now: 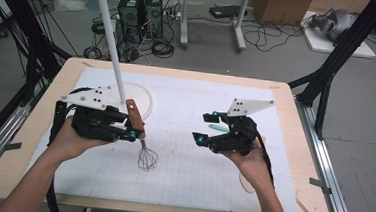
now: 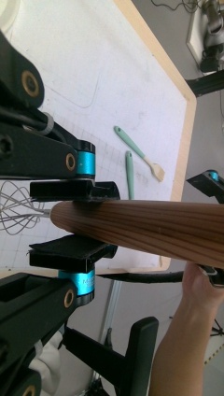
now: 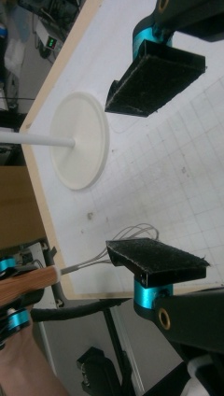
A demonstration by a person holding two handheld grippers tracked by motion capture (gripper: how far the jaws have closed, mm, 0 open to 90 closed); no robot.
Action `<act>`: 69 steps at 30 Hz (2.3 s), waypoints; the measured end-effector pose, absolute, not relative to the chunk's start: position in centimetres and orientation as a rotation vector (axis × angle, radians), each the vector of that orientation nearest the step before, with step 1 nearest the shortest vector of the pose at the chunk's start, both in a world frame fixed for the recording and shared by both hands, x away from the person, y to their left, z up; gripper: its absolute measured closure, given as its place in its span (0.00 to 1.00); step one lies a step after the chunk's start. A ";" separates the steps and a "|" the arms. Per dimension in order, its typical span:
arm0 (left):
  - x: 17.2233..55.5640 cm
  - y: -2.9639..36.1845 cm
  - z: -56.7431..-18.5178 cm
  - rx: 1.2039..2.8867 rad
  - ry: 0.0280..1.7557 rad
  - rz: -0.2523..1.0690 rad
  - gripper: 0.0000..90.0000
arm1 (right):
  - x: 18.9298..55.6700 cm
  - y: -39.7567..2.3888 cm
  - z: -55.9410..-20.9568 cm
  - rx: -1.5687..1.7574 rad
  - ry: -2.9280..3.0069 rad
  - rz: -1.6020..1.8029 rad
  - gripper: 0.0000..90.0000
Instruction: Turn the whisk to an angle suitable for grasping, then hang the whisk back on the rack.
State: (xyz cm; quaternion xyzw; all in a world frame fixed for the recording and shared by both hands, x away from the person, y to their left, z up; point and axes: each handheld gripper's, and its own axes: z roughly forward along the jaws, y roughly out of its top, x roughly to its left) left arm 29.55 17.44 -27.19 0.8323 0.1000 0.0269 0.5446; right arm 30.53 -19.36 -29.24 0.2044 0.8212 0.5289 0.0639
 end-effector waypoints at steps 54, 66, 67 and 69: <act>32.2 21.0 -25.5 1.965 0.354 0.112 0.80 | 29.1 -24.5 -34.5 0.836 2.390 1.535 0.26; 32.8 21.5 -25.1 1.962 0.385 0.118 0.80 | 28.7 -25.0 -34.4 0.833 2.372 1.528 0.25; 32.9 21.6 -25.0 1.964 0.389 0.119 0.80 | 28.8 -25.0 -34.4 0.831 2.368 1.530 0.25; 33.1 21.7 -24.9 1.965 0.391 0.121 0.80 | 28.8 -25.0 -34.5 0.829 2.363 1.527 0.25</act>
